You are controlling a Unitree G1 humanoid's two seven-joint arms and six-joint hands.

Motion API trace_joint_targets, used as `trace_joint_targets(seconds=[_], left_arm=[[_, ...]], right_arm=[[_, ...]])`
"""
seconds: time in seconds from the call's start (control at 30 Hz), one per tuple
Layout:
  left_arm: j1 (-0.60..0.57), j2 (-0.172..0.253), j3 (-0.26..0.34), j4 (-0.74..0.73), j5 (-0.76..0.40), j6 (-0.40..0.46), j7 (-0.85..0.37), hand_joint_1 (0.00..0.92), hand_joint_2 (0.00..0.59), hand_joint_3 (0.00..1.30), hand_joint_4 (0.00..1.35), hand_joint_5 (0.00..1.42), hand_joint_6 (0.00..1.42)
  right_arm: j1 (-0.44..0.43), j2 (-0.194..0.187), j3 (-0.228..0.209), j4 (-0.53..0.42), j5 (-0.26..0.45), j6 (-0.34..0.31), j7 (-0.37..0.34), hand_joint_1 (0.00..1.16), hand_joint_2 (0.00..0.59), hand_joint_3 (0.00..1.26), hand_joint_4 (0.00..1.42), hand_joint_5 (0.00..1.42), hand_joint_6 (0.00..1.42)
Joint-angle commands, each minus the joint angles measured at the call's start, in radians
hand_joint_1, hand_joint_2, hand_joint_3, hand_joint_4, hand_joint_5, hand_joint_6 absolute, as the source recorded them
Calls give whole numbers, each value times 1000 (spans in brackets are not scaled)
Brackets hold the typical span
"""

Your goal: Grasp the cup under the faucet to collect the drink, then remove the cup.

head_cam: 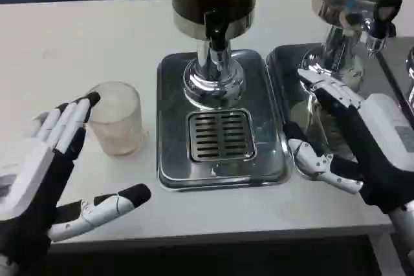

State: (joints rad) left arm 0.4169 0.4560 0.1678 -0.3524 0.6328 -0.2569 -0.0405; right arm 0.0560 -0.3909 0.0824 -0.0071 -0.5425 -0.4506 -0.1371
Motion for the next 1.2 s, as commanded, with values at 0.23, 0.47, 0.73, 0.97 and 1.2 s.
trace_joint_targets(seconds=[0.23, 0.47, 0.73, 0.97, 1.2], left_arm=[[-6, 6, -5, -9, -6, 5, -6, 0, 49, 0, 0, 0, 0], [-12, 9, -8, -4, -5, 2, -7, 0, 50, 0, 0, 0, 0], [-10, 6, -4, -6, -5, 6, -4, 0, 50, 0, 0, 0, 0], [-3, 19, 21, 11, -33, -10, -4, 0, 50, 0, 0, 0, 0], [-10, 32, 19, 22, -42, -17, -3, 0, 50, 0, 0, 0, 0]], right_arm=[[-8, 5, -10, 2, 4, -12, -23, 424, 444, 187, 163, 147, 259], [-6, 7, -9, 3, 2, -11, -28, 426, 444, 187, 164, 147, 263], [-3, 10, -7, -1, -1, -9, -31, 427, 444, 187, 164, 147, 264], [4, 36, 6, -25, -25, 11, -38, 429, 443, 197, 143, 157, 265], [14, 44, 4, -40, -34, 22, -39, 430, 443, 197, 142, 158, 269]])
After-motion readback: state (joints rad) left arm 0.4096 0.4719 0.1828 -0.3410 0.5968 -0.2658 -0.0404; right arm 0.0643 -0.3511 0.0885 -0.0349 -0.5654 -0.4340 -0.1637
